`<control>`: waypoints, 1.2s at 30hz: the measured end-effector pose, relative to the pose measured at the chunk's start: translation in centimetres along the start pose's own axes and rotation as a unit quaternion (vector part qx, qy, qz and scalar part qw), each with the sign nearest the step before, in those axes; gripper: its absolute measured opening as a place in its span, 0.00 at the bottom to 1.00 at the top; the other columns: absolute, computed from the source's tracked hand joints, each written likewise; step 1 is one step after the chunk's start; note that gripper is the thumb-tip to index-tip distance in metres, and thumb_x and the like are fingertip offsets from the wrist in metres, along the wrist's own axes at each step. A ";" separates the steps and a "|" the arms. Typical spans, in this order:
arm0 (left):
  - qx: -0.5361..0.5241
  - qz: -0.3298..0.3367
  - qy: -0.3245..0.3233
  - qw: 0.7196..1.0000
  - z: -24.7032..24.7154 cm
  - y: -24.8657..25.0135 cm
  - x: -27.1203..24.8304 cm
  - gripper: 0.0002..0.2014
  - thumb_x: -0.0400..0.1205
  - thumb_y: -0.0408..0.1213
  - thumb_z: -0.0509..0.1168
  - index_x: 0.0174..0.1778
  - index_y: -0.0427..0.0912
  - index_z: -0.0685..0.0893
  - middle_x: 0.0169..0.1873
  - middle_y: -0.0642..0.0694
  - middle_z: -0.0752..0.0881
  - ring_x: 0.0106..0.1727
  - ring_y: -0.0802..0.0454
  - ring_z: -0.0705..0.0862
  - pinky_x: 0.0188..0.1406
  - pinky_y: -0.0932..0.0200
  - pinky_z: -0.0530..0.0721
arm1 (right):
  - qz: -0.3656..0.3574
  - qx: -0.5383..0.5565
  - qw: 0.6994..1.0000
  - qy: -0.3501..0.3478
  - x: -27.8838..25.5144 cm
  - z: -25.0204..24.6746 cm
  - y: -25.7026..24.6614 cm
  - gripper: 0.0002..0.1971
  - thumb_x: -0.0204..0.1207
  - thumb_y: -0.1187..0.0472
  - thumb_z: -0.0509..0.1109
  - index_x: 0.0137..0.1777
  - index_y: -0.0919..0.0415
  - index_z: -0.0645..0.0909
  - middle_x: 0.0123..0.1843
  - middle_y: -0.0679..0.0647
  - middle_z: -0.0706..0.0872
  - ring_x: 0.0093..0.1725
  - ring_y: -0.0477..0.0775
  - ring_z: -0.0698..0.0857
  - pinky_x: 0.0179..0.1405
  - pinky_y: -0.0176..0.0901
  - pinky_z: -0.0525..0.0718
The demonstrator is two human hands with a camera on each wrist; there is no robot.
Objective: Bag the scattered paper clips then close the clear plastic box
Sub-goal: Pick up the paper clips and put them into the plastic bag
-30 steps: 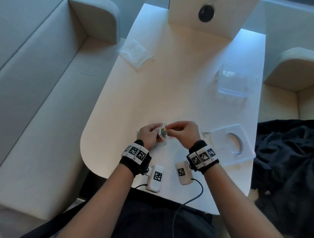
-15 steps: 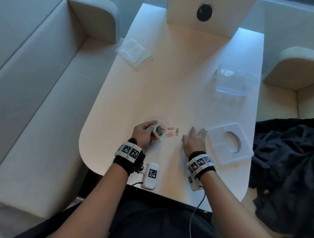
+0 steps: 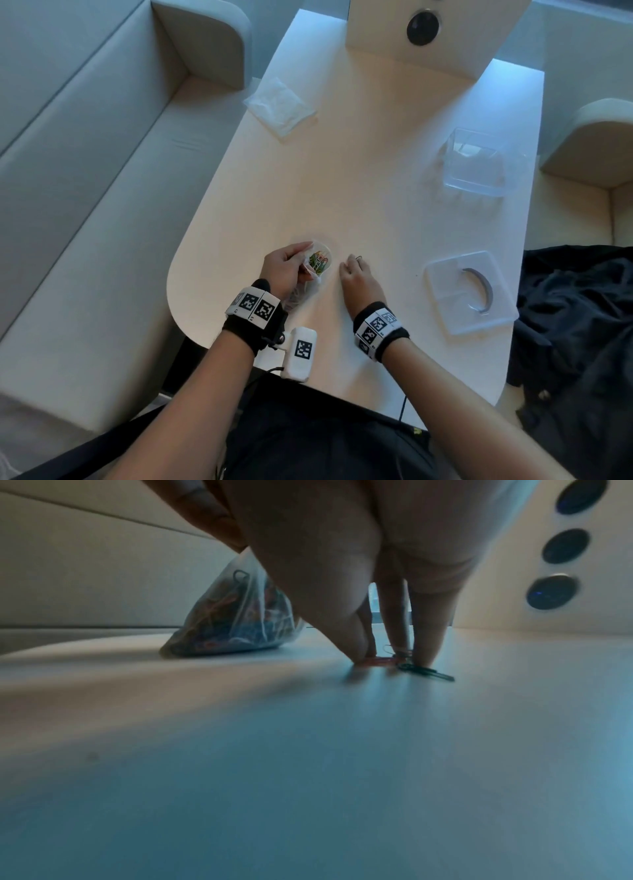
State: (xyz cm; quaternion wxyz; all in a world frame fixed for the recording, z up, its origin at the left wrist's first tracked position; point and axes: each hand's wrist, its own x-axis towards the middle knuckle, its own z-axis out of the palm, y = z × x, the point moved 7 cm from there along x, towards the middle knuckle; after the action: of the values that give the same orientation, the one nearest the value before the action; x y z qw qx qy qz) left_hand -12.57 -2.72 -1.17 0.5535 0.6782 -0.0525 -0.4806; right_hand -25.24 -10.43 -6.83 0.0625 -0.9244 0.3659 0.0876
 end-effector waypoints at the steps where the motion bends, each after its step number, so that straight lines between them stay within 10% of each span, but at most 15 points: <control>1: -0.002 0.000 -0.001 1.000 0.0 0.0 0.0 0.13 0.83 0.27 0.64 0.62 0.36 0.86 0.44 0.43 0.88 0.41 0.50 0.87 0.40 0.59 0.89 | -0.011 0.001 1.000 -0.008 -0.1 0.1 0.3 0.14 0.63 0.75 0.76 0.49 0.70 0.85 0.51 0.64 0.86 0.50 0.62 0.86 0.47 0.46 0.89; 7: -0.005 0.007 -0.006 1.000 -0.2 0.0 0.0 0.13 0.83 0.26 0.63 0.62 0.37 0.85 0.47 0.40 0.87 0.41 0.51 0.86 0.43 0.58 0.89 | -0.063 0.053 0.996 -0.035 1.2 -1.4 1.7 0.12 0.75 0.75 0.66 0.51 0.65 0.88 0.49 0.59 0.86 0.49 0.60 0.85 0.50 0.46 0.86; 15: 0.030 0.012 -0.017 0.999 0.0 -0.3 0.0 0.13 0.84 0.27 0.62 0.63 0.33 0.85 0.52 0.41 0.86 0.43 0.56 0.86 0.39 0.69 0.87 | 0.083 0.266 0.958 -0.071 4.5 -3.6 6.0 0.06 0.65 0.65 0.78 0.42 0.57 0.91 0.39 0.52 0.90 0.38 0.47 0.86 0.50 0.40 0.88; 19: 0.036 0.008 -0.017 0.999 0.0 -0.3 0.2 0.13 0.85 0.27 0.61 0.62 0.34 0.86 0.51 0.42 0.87 0.41 0.55 0.86 0.36 0.68 0.87 | 0.179 0.481 0.857 -0.045 3.7 -4.0 7.8 0.05 0.65 0.66 0.81 0.41 0.59 0.91 0.39 0.54 0.92 0.37 0.49 0.90 0.47 0.41 0.90; 23: 0.032 -0.009 -0.016 0.999 0.1 -0.6 0.3 0.13 0.85 0.27 0.61 0.62 0.35 0.86 0.41 0.44 0.88 0.31 0.56 0.87 0.28 0.63 0.87 | 0.098 0.619 0.779 -0.021 2.7 -7.4 4.4 0.07 0.68 0.69 0.81 0.45 0.64 0.90 0.41 0.59 0.92 0.40 0.54 0.91 0.44 0.41 0.89; 29: 0.037 0.006 -0.017 0.999 0.0 -0.4 0.1 0.13 0.84 0.27 0.61 0.62 0.35 0.86 0.39 0.42 0.89 0.32 0.53 0.87 0.33 0.61 0.88 | -0.062 0.400 0.914 0.013 1.5 -10.3 -0.6 0.05 0.71 0.57 0.78 0.47 0.51 0.92 0.37 0.39 0.89 0.36 0.31 0.85 0.39 0.21 0.79; 33: 0.028 0.014 -0.009 0.999 -0.5 0.1 -0.2 0.13 0.84 0.26 0.61 0.61 0.34 0.86 0.42 0.46 0.88 0.28 0.62 0.87 0.28 0.65 0.87 | -0.008 0.388 0.915 0.111 2.0 -9.8 2.9 0.13 0.76 0.69 0.69 0.53 0.55 0.91 0.50 0.49 0.92 0.46 0.44 0.89 0.52 0.36 0.86; 36: 0.024 0.021 -0.010 0.999 -1.0 0.3 -0.4 0.13 0.84 0.26 0.61 0.63 0.33 0.85 0.49 0.42 0.87 0.35 0.61 0.87 0.33 0.71 0.86 | -0.080 0.161 0.983 -0.026 1.5 -4.8 2.4 0.27 0.76 0.75 0.60 0.74 0.56 0.77 0.76 0.59 0.77 0.73 0.60 0.77 0.72 0.52 0.77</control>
State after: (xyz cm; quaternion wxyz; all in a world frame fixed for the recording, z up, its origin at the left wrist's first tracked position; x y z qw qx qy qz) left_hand -11.90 -1.94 -0.76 0.5461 0.6854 -0.0840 -0.4743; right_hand -25.23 -14.06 -2.58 0.2264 -0.9259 0.2989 0.0459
